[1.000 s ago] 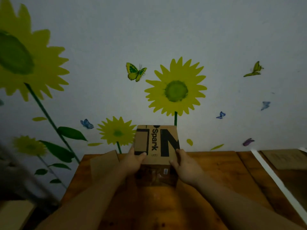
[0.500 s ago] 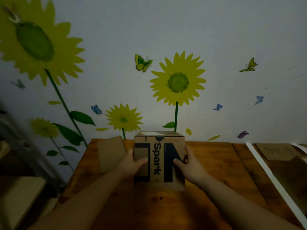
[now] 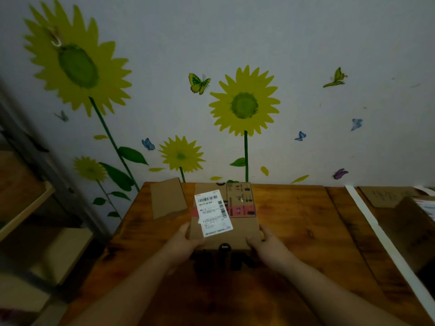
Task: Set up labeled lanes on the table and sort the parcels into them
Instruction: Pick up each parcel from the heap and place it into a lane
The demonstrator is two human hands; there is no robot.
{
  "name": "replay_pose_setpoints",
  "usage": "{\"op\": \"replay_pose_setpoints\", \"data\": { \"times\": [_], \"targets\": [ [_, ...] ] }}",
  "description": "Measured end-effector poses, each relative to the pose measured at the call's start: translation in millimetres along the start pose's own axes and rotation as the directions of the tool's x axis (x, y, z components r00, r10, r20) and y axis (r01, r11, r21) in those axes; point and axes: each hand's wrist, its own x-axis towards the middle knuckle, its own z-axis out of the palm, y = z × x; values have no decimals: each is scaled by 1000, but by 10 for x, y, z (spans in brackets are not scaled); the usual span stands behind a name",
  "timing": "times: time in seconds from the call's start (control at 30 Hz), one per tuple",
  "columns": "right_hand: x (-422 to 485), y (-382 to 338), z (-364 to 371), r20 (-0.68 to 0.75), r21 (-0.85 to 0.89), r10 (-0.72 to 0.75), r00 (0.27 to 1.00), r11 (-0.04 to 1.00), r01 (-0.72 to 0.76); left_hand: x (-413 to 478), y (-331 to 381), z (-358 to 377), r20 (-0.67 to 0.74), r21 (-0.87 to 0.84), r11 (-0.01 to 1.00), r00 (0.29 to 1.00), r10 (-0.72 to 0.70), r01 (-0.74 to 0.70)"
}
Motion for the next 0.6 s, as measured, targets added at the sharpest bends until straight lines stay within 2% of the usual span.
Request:
{"op": "replay_pose_setpoints", "data": {
  "times": [0.17,0.33,0.47,0.6],
  "targets": [
    [-298,-70,-141,-166,9,-114,979,993,117,-295,169,40,-31,-41,976,976,215,-216],
    [-777,-306,-202,-367,87,-229,901,956,279,-617,398,14,-5,-110,898,904,428,-426],
    [-1171,-260,-142,-491,96,-233,839,943,318,-837,380,52,49,-151,859,864,501,-490],
    [-1609,-42,-157,-607,89,-190,772,949,304,-1048,335,281,176,-139,856,838,516,-497]
  ]
}}
